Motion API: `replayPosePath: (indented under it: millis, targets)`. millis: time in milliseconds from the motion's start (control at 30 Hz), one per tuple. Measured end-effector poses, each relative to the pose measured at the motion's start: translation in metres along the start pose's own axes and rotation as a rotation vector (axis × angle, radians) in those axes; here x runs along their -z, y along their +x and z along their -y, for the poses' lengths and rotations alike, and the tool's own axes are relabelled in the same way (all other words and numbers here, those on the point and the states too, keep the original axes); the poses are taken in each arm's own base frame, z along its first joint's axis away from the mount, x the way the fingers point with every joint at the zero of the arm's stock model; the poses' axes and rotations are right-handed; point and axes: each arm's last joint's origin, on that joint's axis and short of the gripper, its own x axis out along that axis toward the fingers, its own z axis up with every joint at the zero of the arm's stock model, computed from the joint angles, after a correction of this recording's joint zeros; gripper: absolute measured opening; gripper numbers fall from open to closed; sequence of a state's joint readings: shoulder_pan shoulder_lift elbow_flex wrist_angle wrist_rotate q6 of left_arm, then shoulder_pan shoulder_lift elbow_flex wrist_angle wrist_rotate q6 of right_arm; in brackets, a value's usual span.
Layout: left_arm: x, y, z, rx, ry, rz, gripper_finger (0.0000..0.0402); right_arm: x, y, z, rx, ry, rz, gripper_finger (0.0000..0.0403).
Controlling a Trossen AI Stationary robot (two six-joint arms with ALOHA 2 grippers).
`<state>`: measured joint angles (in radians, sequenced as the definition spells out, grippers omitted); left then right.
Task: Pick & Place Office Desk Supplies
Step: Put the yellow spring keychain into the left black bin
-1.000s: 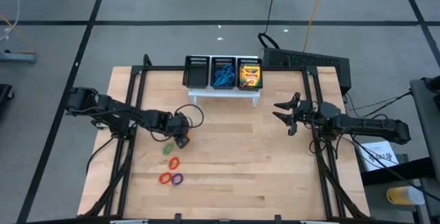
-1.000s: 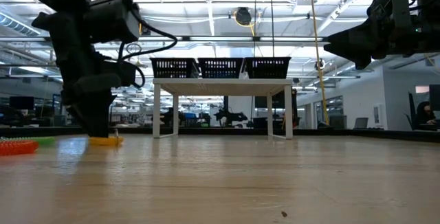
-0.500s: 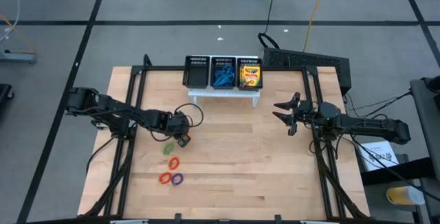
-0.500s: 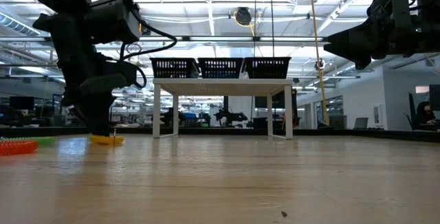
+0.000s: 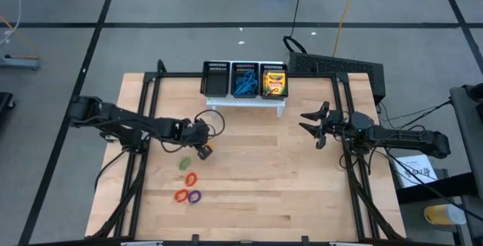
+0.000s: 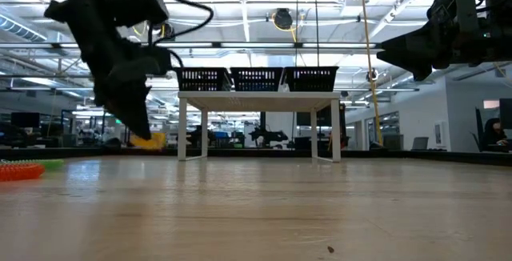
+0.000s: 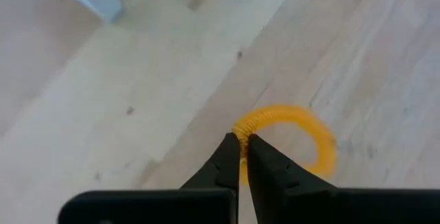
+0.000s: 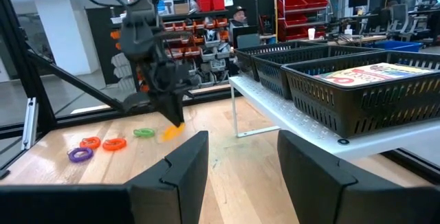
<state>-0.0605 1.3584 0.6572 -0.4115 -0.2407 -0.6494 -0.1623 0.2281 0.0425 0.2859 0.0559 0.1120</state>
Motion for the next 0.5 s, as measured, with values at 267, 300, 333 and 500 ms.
replayPosePath:
  millis: [267,300,333,500]
  targets:
    - [-0.022,-0.031,0.001,0.009,0.076,0.17,0.002,0.0,0.0,0.0,-0.005,0.0,-0.001,0.0164]
    - [-0.025,-0.036,0.001,0.013,0.085,0.191,0.002,0.0,0.0,0.0,-0.005,0.0,-0.002,0.0164]
    - [-0.029,-0.042,0.0,0.015,0.092,0.217,0.002,0.0,0.0,0.0,-0.005,0.0,-0.002,0.0164]
    - [-0.04,-0.066,-0.007,0.019,0.147,0.323,0.002,0.001,-0.001,0.0,-0.006,-0.018,-0.012,0.0164]
